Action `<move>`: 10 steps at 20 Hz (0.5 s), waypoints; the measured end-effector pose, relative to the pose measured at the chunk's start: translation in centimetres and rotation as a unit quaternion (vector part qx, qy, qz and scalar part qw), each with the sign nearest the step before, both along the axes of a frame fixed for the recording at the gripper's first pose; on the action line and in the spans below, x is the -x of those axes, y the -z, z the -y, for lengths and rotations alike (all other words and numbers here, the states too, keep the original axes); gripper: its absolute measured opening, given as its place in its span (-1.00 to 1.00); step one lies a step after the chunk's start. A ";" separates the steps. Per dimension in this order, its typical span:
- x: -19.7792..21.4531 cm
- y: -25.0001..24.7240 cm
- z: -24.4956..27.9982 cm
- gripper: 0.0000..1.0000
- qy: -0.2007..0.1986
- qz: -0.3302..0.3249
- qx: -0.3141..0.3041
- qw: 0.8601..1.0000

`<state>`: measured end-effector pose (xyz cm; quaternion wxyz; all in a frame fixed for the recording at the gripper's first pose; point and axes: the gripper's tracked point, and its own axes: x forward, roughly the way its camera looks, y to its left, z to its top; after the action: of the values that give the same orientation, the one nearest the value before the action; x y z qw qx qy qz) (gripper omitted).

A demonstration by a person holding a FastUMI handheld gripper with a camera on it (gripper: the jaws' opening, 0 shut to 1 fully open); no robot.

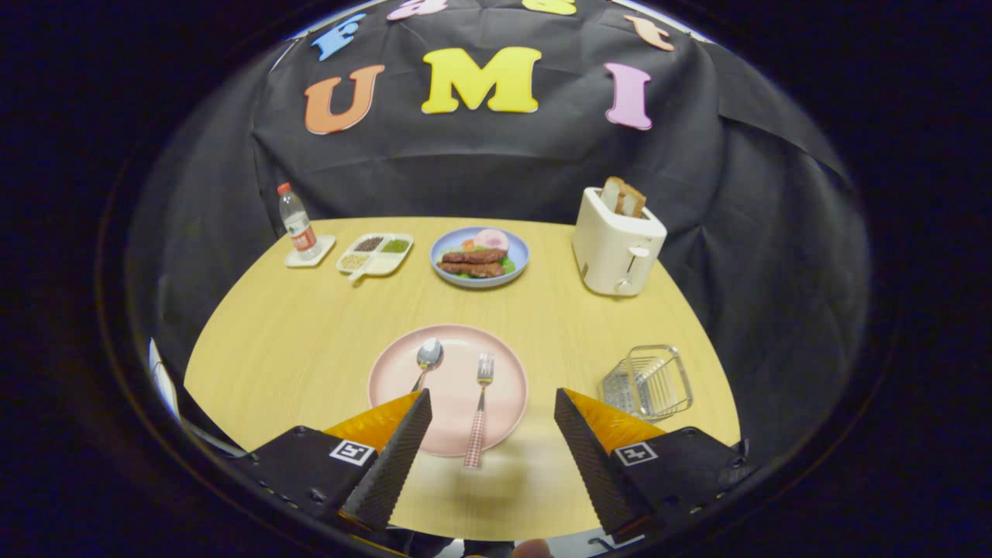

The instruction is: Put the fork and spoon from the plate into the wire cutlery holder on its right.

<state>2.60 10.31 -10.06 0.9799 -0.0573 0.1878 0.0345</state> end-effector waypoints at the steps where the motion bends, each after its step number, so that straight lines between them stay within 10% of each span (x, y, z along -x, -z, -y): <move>1: -0.5 1.1 -0.3 0.92 -0.002 -0.018 0.006 1.000; 10: -4.8 7.6 -1.3 0.63 -0.004 -0.109 0.034 0.993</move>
<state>7.36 11.62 -17.69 0.9509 -0.0870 0.2945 0.0384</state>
